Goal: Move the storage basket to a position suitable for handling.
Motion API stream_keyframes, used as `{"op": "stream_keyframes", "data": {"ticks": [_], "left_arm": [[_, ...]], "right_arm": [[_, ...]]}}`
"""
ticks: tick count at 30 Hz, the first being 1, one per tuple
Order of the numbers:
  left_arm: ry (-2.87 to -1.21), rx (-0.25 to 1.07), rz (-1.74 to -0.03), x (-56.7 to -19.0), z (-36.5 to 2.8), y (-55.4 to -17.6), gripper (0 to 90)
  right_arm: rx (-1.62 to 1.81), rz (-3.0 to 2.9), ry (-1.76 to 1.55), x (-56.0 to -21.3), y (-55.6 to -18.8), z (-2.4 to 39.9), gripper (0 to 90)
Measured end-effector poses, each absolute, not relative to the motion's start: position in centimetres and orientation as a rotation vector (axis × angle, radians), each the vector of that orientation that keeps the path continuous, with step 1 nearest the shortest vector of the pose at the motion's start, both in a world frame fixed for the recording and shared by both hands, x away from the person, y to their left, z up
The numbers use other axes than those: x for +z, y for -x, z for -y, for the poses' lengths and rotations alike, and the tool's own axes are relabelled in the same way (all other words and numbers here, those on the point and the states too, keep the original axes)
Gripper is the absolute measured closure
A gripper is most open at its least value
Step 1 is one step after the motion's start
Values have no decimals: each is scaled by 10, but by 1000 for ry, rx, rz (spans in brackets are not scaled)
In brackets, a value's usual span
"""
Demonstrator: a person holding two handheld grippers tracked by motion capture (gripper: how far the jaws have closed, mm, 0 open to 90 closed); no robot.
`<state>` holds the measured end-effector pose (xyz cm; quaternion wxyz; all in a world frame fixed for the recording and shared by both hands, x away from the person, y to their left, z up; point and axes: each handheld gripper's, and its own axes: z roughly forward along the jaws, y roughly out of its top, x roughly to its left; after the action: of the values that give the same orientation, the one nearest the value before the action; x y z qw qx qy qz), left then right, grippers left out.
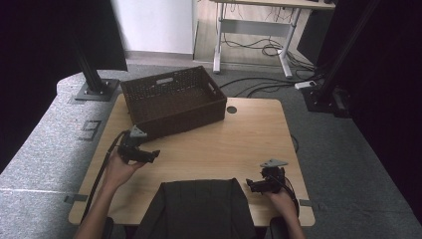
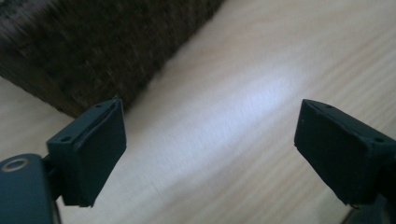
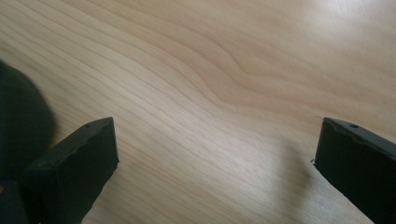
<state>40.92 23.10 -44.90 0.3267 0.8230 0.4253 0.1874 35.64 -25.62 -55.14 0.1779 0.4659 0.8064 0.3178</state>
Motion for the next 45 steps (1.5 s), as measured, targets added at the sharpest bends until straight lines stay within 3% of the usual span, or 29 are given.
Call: {"op": "stream_keyframes", "data": {"ticks": [14, 26, 31, 32, 33, 37, 45], "left_arm": [[-2040, 573, -1263, -404, -260, -471, 156], [-2045, 627, -1443, -424, -281, -504, 235], [-2012, 615, -1481, -438, -286, -505, 425], [-1999, 581, -1477, -439, -286, -505, 425], [-1994, 549, -1467, -440, -286, -505, 529], [-2028, 612, -1483, -439, -279, -505, 561], [-2026, 611, -1497, -439, -278, -505, 611]], "right_arm": [[954, -2242, -1289, -558, -356, 261, 0], [955, -2241, -1289, -558, -356, 261, 0], [955, -2241, -1288, -558, -356, 261, 0], [955, -2241, -1288, -558, -356, 261, 0], [955, -2241, -1289, -558, -356, 261, 0], [955, -2241, -1289, -558, -356, 261, 0], [955, -2241, -1288, -558, -356, 261, 0]]}}
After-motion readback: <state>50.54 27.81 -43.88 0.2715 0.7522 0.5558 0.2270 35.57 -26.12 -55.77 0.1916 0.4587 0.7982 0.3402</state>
